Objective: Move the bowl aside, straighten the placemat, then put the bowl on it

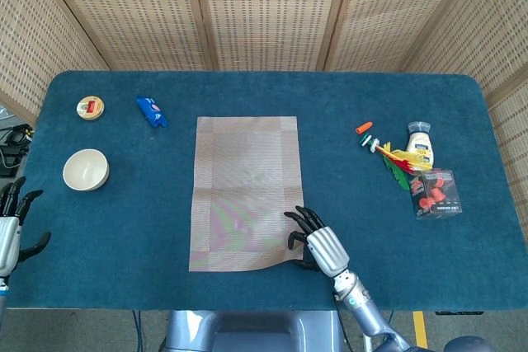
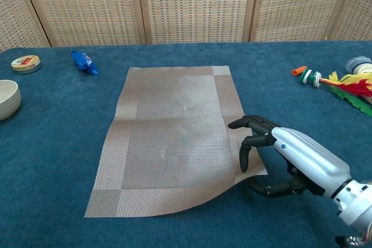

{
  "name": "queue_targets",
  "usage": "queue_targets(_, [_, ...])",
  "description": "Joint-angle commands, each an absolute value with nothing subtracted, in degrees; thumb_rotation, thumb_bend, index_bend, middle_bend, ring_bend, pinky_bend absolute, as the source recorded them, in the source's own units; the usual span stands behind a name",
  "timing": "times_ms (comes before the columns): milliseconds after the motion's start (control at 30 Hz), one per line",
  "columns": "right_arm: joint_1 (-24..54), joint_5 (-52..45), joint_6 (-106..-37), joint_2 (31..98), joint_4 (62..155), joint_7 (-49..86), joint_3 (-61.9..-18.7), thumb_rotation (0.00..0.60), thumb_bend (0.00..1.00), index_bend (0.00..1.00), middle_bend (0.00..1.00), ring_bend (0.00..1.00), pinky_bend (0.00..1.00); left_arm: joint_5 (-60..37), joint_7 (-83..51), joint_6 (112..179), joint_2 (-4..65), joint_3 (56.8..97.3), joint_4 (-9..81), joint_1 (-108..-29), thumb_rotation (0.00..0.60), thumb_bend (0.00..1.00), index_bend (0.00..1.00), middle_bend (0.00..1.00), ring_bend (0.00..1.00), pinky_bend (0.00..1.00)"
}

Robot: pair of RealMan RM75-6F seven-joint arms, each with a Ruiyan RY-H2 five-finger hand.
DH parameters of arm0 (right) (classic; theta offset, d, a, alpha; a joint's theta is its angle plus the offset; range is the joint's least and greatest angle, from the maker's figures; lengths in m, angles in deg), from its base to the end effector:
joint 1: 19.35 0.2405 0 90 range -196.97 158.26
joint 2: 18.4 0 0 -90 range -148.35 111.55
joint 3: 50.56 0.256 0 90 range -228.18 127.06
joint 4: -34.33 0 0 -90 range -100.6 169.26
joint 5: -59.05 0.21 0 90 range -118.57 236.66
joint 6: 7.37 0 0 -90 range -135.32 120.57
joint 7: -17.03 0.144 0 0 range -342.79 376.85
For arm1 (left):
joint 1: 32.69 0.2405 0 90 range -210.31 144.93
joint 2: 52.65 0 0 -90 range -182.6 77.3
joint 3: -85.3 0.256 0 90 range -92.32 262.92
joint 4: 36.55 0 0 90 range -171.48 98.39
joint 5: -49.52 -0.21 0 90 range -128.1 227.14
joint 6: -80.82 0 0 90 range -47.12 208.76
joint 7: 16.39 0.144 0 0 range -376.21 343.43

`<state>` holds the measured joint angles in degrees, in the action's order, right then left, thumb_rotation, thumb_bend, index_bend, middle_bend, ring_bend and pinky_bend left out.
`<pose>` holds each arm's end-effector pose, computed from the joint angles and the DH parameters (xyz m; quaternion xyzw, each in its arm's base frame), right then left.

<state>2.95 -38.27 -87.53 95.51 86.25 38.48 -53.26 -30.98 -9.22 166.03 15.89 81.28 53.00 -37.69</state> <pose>-0.2012 -0.2245 -0.1010 0.6476 -0.4470 0.5485 0.2828 -0.3243 0.1857 0.1467 -0.5786 -0.3757 -0.3496 0.6340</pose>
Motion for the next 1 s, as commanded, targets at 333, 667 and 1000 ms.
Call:
queue_targets(333, [2.91,-38.38,-87.91,95.82,85.88,38.51,-53.51,0.6,0.61,0.64,0.25,0.01,0.14,-30.89,-9.56,165.99,16.02,81.08,52.68,-37.65,0.6,0.26,0.2,0.0,0.0,0.0])
queue_targets(667, [2.06,-39.21,-90.48,92.45,88.87,37.15,-54.08,0.6,0.61,0.66,0.27,0.04,0.15,-31.12,-9.17,165.95,16.15,81.14,52.73,-37.67,0.6,0.26,0.2,0.0,0.0,0.0])
queue_targets(1000, [-1.15,-40.05,-93.1,86.89,94.15,33.88,-56.77,0.6,0.6,0.67,0.27,0.05,0.15,-31.68,-8.86,166.29,16.07,81.27,53.17,-37.56,0.6,0.26,0.2,0.0,0.0,0.0])
